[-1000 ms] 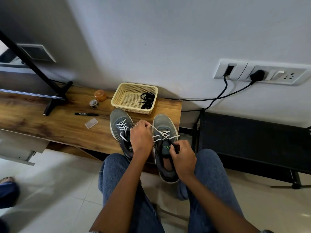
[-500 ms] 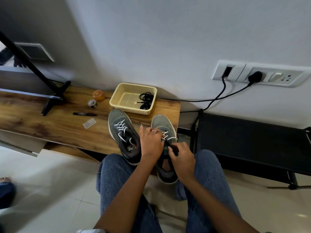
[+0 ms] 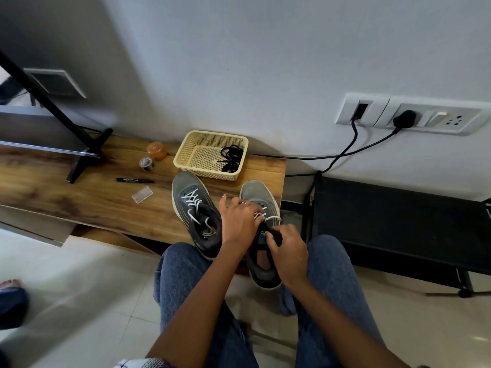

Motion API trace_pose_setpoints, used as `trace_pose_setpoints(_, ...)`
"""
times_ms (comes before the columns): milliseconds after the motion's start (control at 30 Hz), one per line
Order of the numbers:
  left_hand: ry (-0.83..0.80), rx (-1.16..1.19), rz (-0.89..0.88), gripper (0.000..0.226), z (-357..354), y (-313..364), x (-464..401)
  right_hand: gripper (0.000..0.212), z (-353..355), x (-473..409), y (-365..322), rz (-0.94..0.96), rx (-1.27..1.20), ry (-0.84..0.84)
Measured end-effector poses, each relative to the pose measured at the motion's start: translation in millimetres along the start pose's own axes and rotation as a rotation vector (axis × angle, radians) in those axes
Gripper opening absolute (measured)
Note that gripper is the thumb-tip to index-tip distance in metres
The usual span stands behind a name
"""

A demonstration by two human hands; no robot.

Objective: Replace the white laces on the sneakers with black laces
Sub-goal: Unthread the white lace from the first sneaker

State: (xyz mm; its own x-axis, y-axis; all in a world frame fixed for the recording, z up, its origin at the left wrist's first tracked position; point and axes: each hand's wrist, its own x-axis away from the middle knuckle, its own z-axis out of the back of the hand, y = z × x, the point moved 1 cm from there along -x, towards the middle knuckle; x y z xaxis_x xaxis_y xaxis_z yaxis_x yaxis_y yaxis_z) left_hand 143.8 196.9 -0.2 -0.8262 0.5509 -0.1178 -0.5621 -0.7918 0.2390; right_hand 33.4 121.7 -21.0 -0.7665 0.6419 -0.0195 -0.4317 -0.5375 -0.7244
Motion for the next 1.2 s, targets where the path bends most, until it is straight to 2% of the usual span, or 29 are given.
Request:
trace_pose_setpoints(200,-0.047,-0.056,0.049,0.021,2.3,6.3,0.4,0.014,0.7,-0.1,0.2,0.010,0.016,0.005)
trace_pose_setpoints(333,0.027,0.066,0.144,0.020,1.3,2.1,6.0,0.013,2.0,0.2,-1.6,0.013,0.030,0.001)
trace_pose_setpoints(500,0.139,0.268,0.175,0.013,6.2,-2.2,9.6,0.013,4.2,-1.5,-5.5,-0.029,0.062,-0.009)
trace_pose_setpoints(633,0.283,0.473,0.375,0.011,24.4,-17.1,3.7,0.013,7.6,-1.8,-5.7,-0.034,0.065,-0.007)
trace_pose_setpoints(700,0.333,0.486,0.404,0.010,31.0,-25.9,0.1,0.012,7.1,-0.9,-7.0,-0.024,0.064,-0.003)
trace_pose_setpoints(833,0.286,0.341,0.380,0.009,32.2,-31.3,2.0,0.011,4.7,-0.6,-6.8,-0.018,0.060,-0.002)
trace_pose_setpoints(900,0.226,0.259,0.356,0.017,29.0,-27.2,4.3,0.011,3.6,-1.1,-5.8,-0.014,0.055,-0.001)
trace_pose_setpoints(1000,0.106,0.181,0.213,0.025,20.2,-16.9,4.7,0.010,3.0,-1.2,-6.2,-0.007,0.050,0.008)
trace_pose_setpoints(1100,0.026,0.060,0.029,0.021,8.2,-4.4,5.6,0.010,3.1,-0.9,-6.4,-0.008,0.044,-0.001)
trace_pose_setpoints(1200,-0.016,-0.066,-0.048,0.018,-0.2,6.2,8.0,0.010,3.7,-1.0,-5.9,-0.009,0.036,0.000)
